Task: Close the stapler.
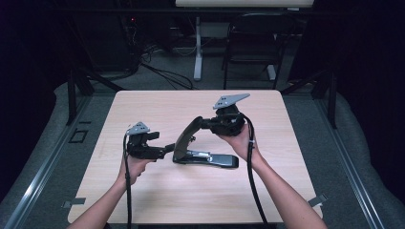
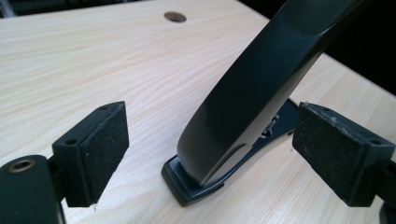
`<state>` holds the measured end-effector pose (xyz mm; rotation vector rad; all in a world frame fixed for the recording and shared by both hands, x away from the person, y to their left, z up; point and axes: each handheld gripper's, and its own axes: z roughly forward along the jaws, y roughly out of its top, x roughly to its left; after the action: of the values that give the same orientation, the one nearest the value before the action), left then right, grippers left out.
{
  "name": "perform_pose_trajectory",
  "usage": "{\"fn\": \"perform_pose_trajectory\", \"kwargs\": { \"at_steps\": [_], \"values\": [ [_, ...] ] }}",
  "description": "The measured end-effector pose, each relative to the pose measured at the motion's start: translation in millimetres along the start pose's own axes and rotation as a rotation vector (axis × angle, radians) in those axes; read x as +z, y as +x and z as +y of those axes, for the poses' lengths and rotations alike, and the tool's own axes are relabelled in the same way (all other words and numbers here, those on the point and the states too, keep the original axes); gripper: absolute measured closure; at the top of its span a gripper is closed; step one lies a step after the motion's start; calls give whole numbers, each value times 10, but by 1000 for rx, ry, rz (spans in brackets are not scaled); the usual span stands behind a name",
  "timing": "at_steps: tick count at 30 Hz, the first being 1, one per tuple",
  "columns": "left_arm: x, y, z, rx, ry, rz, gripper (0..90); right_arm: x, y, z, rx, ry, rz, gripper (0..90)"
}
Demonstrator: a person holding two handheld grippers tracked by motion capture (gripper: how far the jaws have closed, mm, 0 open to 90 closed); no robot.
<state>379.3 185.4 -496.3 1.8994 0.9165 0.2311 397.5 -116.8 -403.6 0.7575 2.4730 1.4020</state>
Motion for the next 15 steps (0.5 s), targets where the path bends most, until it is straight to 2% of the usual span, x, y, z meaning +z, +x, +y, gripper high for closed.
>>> {"fn": "perform_pose_trajectory", "kwargs": {
  "at_steps": [5,15],
  "values": [
    [35,21,-17,-7,33,4,111,-51,-35,-93,14,-1,-17,880],
    [98,54,-50,-9,82,11,103,-103,-97,-223,49,-14,-17,878]
  ]
}}
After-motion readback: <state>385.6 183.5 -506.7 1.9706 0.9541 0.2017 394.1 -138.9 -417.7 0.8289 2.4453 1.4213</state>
